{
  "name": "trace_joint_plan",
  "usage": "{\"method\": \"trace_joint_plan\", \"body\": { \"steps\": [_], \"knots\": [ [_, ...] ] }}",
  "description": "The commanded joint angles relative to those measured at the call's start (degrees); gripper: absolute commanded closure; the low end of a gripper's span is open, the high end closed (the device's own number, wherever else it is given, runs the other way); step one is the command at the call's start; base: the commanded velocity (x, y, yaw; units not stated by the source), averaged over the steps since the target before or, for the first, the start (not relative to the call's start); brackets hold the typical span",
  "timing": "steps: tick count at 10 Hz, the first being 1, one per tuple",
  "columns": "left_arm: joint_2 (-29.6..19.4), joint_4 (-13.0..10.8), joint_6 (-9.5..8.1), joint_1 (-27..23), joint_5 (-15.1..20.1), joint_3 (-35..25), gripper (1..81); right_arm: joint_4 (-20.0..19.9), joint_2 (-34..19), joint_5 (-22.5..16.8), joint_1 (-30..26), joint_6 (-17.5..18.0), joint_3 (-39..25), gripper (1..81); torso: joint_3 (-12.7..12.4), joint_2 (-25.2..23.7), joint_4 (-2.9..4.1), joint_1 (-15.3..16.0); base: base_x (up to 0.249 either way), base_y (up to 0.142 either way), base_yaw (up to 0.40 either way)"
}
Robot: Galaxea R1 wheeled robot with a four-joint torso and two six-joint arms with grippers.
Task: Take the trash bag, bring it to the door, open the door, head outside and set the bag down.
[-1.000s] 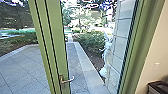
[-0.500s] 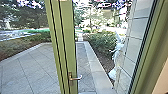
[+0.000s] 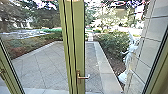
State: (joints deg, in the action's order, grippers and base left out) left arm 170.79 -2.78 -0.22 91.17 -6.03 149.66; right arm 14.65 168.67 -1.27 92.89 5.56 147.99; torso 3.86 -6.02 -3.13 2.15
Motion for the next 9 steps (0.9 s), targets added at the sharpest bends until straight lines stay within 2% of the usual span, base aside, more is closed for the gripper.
{"method": "trace_joint_plan", "body": {
  "steps": [1,6,9],
  "knots": [
    [0.1,-0.9,0.31,-1.8,3.1,-0.4,81.1,0.5,0.0,-3.0,-2.1,-0.2,-0.2,1.0,0.0,0.0,0.00,0.0,0.000,0.000,0.314],
    [0.2,-1.7,0.31,-1.8,3.1,-0.4,81.1,0.6,0.0,-3.0,-2.1,-0.1,-0.1,1.0,0.0,0.0,0.00,0.0,0.000,0.000,0.305],
    [0.3,-1.8,0.31,-1.8,3.2,-0.4,81.1,0.6,0.1,-3.0,-2.0,-0.1,0.0,1.0,0.0,0.0,0.00,0.0,0.000,0.000,0.200]
  ]
}}
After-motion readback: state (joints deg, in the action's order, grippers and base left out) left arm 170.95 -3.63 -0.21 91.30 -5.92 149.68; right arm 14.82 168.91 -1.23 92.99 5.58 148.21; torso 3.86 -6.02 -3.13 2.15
